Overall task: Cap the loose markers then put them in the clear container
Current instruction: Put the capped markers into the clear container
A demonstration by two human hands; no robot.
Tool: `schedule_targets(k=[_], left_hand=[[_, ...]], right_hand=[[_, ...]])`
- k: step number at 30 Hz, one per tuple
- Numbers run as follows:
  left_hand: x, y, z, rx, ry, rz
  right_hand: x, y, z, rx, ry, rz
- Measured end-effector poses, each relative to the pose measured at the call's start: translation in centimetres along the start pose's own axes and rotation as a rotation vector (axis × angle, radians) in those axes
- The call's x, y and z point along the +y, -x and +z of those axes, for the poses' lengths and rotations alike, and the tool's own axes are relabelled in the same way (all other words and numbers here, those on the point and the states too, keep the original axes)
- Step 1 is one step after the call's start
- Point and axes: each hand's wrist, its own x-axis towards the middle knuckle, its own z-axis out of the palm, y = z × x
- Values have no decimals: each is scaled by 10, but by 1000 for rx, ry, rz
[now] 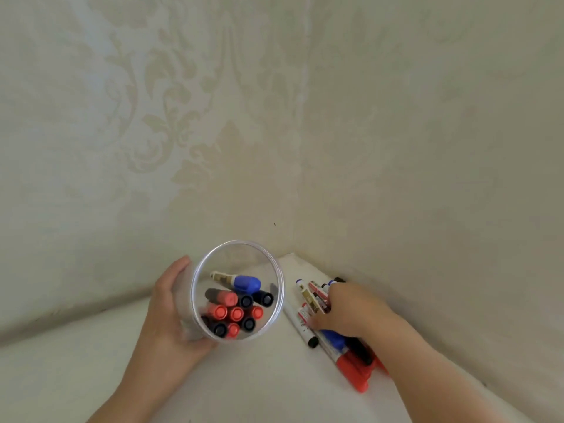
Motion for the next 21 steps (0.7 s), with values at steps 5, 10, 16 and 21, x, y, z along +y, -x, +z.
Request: schedule_targets(k=[5,10,16,21], left_hand=[[13,-4,4,33,80,68],[1,0,8,156,4,88],[3,4,8,146,-117,94],[-2,-1,0,178,22,52]], right_hand=[[-2,-5,3,31,-38,-73],[-3,13,-33,39,-798,-191],[-14,41,-61,-423,-1236,-462],[-8,49,-69,-436,-1136,-555]])
